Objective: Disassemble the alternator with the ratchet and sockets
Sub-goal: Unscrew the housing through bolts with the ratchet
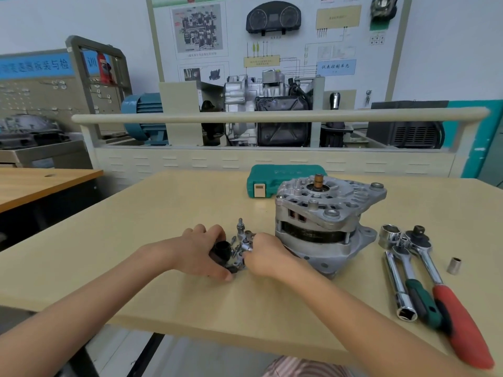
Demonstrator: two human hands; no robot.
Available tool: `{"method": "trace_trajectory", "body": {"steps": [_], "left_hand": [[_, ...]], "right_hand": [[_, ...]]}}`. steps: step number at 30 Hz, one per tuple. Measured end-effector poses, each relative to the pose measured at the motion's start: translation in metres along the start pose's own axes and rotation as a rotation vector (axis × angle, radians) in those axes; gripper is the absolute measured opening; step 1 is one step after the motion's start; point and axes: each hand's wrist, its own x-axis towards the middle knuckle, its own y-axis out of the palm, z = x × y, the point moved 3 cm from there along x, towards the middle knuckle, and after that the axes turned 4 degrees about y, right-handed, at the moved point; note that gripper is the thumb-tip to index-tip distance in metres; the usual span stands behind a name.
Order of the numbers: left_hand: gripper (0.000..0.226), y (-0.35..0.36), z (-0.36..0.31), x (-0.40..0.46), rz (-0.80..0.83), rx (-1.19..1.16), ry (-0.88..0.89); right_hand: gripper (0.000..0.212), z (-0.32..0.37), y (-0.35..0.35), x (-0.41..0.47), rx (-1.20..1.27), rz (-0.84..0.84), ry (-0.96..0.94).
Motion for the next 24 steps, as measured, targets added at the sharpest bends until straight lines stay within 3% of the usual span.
{"method": "trace_trajectory", "body": {"steps": [2,6,12,20,24], "left_hand": [[0.073,-0.002,-0.001,0.004,-0.013,-0.012,-0.005],[0.077,-0.011,0.002,0.014,-0.027,-0.082,0.032],[0.070,-0.017,0.015,0.028,-0.038,-0.233,0.144],[0.063,-0.012,0.022,0.034,-0.098,-0.280,0.258],[0.090,-0.002,0.025,0.031,-0.078,-0.289,0.268]], "right_hand": [[0.021,0.000,0.001,0.001,0.015,-0.006,-0.005],[0.001,0.003,0.003,0.004,0.053,-0.028,0.009],[0.030,0.007,0.010,0.017,0.156,-0.048,0.066],[0.027,0.009,0.013,0.021,0.169,-0.110,0.103],[0.032,0.009,0.012,0.019,0.158,-0.129,0.130]]}}
